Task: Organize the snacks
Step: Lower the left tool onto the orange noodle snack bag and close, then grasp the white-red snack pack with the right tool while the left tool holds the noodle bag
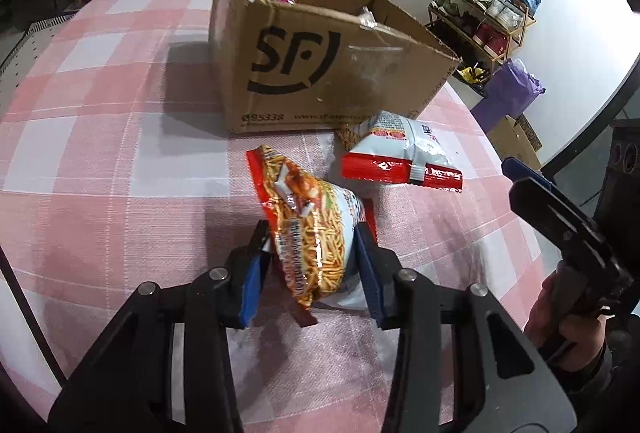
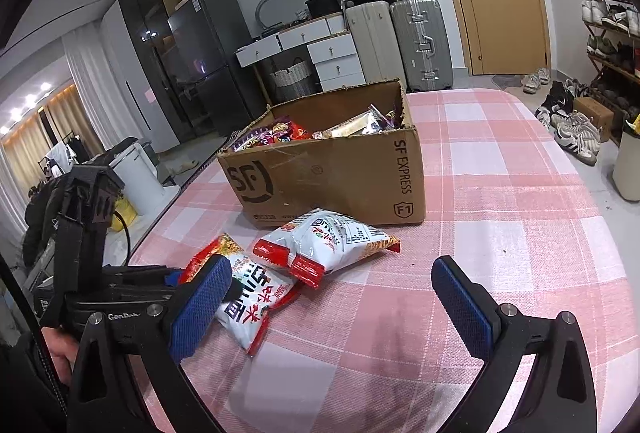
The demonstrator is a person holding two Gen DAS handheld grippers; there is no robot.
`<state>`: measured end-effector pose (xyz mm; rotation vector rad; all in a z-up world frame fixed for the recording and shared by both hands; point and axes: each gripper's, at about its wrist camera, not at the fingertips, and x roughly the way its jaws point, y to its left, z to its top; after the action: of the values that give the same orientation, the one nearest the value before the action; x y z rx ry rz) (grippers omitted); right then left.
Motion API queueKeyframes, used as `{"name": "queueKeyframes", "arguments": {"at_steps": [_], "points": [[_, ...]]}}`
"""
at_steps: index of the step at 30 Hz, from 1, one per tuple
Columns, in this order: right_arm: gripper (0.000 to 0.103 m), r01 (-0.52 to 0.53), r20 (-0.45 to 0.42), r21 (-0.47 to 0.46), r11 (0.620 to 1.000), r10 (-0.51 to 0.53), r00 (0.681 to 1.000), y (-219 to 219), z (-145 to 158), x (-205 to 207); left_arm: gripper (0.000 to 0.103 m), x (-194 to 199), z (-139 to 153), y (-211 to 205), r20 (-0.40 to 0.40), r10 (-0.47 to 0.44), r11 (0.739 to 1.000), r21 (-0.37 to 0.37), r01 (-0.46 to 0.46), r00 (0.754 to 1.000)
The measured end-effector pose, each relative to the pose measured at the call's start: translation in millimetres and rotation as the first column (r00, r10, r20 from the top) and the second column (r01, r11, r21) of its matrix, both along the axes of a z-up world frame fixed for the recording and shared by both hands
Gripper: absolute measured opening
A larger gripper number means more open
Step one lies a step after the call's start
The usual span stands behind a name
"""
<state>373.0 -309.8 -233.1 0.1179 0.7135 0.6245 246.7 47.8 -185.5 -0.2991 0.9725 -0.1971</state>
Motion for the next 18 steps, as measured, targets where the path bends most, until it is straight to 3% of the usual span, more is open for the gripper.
{"name": "queueKeyframes", "arguments": {"at_steps": [18], "points": [[0.102, -0.023, -0.046, -0.043, 0.999, 0.021, 0.999, 25.7, -5.5, 10.4, 0.028, -24.9, 3.6, 24.5, 0.059, -0.092, 0.994, -0.060, 0.095, 0.994]]}}
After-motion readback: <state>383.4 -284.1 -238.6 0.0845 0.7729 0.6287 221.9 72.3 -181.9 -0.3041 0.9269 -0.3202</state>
